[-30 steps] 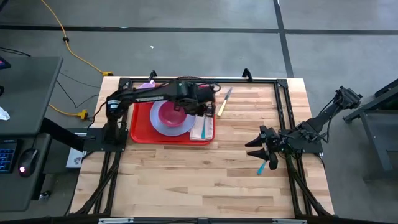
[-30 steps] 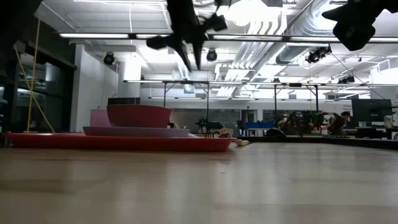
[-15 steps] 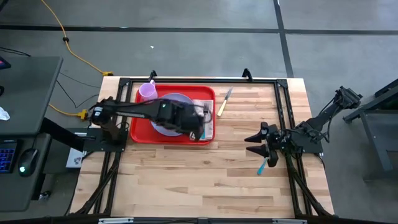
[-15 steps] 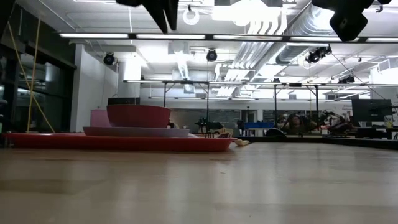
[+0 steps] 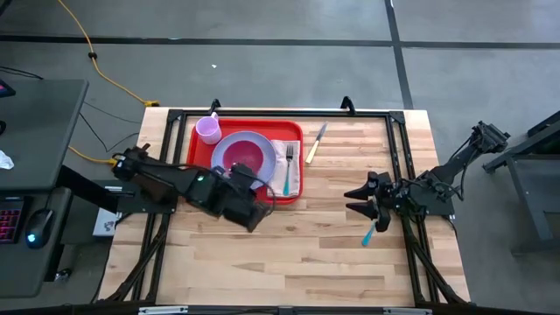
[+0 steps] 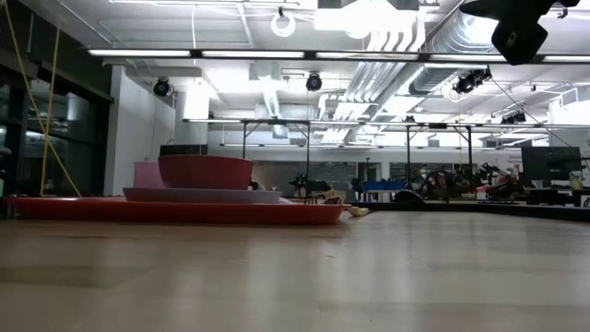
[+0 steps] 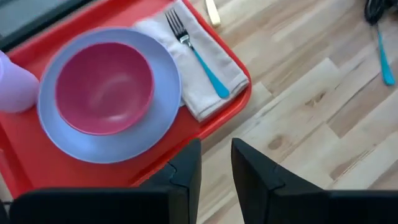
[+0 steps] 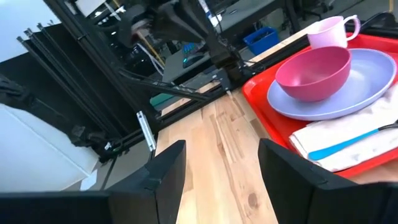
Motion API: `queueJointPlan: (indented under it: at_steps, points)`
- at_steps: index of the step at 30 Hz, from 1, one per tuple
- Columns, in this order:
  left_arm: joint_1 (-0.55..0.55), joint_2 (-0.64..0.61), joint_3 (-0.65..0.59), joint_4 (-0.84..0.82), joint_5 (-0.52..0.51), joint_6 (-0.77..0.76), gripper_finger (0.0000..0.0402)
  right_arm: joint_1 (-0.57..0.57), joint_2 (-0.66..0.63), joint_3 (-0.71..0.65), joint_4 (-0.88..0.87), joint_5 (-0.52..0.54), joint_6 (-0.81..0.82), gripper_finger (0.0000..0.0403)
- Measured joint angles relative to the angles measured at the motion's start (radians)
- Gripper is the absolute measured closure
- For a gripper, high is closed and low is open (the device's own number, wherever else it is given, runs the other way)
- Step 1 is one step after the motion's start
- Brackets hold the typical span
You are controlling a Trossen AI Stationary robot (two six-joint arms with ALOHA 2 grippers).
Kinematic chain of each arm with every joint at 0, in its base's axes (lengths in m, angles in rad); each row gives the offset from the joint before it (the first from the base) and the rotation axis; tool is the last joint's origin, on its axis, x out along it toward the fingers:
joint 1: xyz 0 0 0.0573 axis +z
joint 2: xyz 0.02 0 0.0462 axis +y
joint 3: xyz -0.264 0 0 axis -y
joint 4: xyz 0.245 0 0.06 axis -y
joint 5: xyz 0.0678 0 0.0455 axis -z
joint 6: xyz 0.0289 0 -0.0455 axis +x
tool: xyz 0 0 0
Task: Set up tray
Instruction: Put the green spoon on the brown napkin to the left of the green fork
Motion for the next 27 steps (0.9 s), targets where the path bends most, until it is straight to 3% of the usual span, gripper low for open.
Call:
queueJointPlan:
  at_steps: [7, 11, 17, 27]
  points:
    - [-0.065, -0.046, -0.003, -0.041, -0.118, -0.046, 0.0284, 0.0, 0.0, 0.0, 0.0, 0.013, 0.0, 0.0222]
    - [-0.086, -0.114, -0.067, -0.041, -0.166, -0.062, 0.0284, 0.0, 0.0, 0.0, 0.001, 0.015, 0.003, 0.0222]
    - [-0.085, -0.236, -0.234, 0.008, -0.166, -0.072, 0.0284, 0.0, 0.0, 0.002, 0.001, 0.026, 0.003, 0.0222]
    - [-0.085, -0.512, -0.613, 0.293, -0.143, 0.018, 0.0284, 0.0, 0.0, 0.002, -0.053, 0.103, 0.004, 0.0222]
